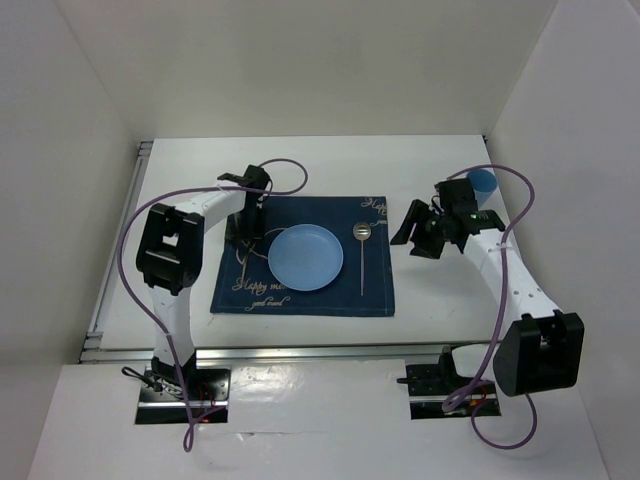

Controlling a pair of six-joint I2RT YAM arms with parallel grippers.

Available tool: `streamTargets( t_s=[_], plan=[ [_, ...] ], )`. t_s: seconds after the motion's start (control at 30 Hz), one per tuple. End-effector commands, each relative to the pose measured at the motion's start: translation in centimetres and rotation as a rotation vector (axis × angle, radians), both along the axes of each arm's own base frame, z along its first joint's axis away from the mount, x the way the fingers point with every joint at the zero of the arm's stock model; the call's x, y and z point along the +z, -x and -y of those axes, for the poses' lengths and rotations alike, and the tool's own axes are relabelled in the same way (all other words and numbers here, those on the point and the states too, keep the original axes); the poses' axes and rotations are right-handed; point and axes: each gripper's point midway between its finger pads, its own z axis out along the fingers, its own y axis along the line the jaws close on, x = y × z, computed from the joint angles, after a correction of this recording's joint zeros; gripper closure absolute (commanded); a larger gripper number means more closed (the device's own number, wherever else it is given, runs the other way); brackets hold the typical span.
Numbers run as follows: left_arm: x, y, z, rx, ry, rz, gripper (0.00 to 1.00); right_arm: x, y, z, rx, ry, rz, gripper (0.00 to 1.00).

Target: Set the dinner table for one person

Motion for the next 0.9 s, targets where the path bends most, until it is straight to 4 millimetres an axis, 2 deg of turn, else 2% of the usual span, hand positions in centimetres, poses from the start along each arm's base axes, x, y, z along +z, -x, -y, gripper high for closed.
streamTargets(
  t_s=[0.0, 0.03, 0.07, 0.1, 0.13, 0.17, 0.2, 0.23, 0.27, 0.33, 0.37, 0.4, 0.43, 0.47, 0.5, 0.53, 0.57, 0.63, 0.7, 0.73, 0.83, 0.87],
  plan=[
    [0.9, 0.1, 1.1, -0.016, 0.054, -0.008, 0.35, 2.6, -0.1, 0.7, -0.012, 0.024, 0.054, 0.33],
    [0.9, 0.1, 1.1, -0.016, 0.054, -0.008, 0.35, 3.2, -0.2, 0.9, -0.019, 0.033, 0.059, 0.33],
    [1.3, 0.1, 1.1, -0.017, 0.057, 0.002, 0.34, 6.2, -1.3, 1.2, -0.021, 0.052, 0.134, 0.31],
    [1.6, -0.1, 0.8, -0.008, 0.059, 0.011, 0.34, 6.7, -1.4, 1.6, -0.026, 0.079, 0.108, 0.31],
    [2.3, -0.2, 0.8, -0.008, 0.065, 0.028, 0.34, 8.0, -2.0, 2.2, -0.040, 0.117, 0.125, 0.28],
    [3.0, -0.7, 0.8, -0.001, 0.079, 0.047, 0.34, 11.9, -3.8, 4.0, -0.117, 0.194, 0.213, 0.26],
    [3.0, -0.7, 0.8, -0.001, 0.079, 0.047, 0.34, 12.1, -4.8, 5.2, -0.148, 0.258, 0.195, 0.24],
    [3.9, -1.1, 0.5, 0.007, 0.085, 0.066, 0.33, 12.6, -4.9, 6.4, -0.175, 0.326, 0.179, 0.21],
    [4.9, -1.7, 0.7, 0.006, 0.094, 0.097, 0.31, 14.9, -5.9, 8.7, -0.257, 0.412, 0.225, 0.16],
    [5.9, -2.1, 0.2, 0.009, 0.097, 0.118, 0.28, 14.8, -7.4, 10.6, -0.286, 0.492, 0.212, 0.15],
    [7.0, -2.6, 0.4, 0.008, 0.105, 0.150, 0.27, 15.4, -7.9, 12.9, -0.360, 0.537, 0.212, 0.13],
    [7.4, -2.7, 0.1, 0.006, 0.113, 0.157, 0.26, 15.4, -8.5, 14.2, -0.391, 0.561, 0.214, 0.13],
    [7.8, -2.8, -0.3, 0.016, 0.126, 0.165, 0.26, 14.7, -9.6, 15.5, -0.421, 0.566, 0.201, 0.12],
    [8.6, -3.0, -0.4, 0.008, 0.139, 0.182, 0.26, 15.4, -9.8, 18.1, -0.493, 0.557, 0.219, 0.12],
    [9.5, -3.1, -0.7, 0.015, 0.155, 0.202, 0.24, 14.6, -10.2, 19.4, -0.524, 0.560, 0.214, 0.12],
    [9.9, -3.1, -0.6, 0.000, 0.164, 0.210, 0.24, 15.0, -11.4, 20.5, -0.562, 0.556, 0.269, 0.12],
    [10.3, -3.1, -0.6, -0.018, 0.161, 0.219, 0.23, 14.8, -11.5, 21.7, -0.598, 0.567, 0.275, 0.12],
    [11.1, -2.7, -0.5, -0.020, 0.193, 0.231, 0.23, 12.5, -12.4, 23.4, -0.641, 0.598, 0.229, 0.12],
    [11.7, -2.6, -0.2, -0.053, 0.215, 0.246, 0.23, 11.2, -13.2, 24.7, -0.681, 0.589, 0.201, 0.11],
    [12.1, -2.6, -0.5, -0.045, 0.226, 0.254, 0.23, 9.7, -13.9, 25.0, -0.678, 0.568, 0.162, 0.11],
    [13.2, -2.6, -0.9, -0.059, 0.225, 0.299, 0.23, 9.7, -15.1, 25.4, -0.714, 0.534, 0.183, 0.11],
    [13.1, -2.5, -1.0, -0.071, 0.222, 0.303, 0.23, 8.8, -15.7, 25.7, -0.747, 0.527, 0.179, 0.12]
  ],
)
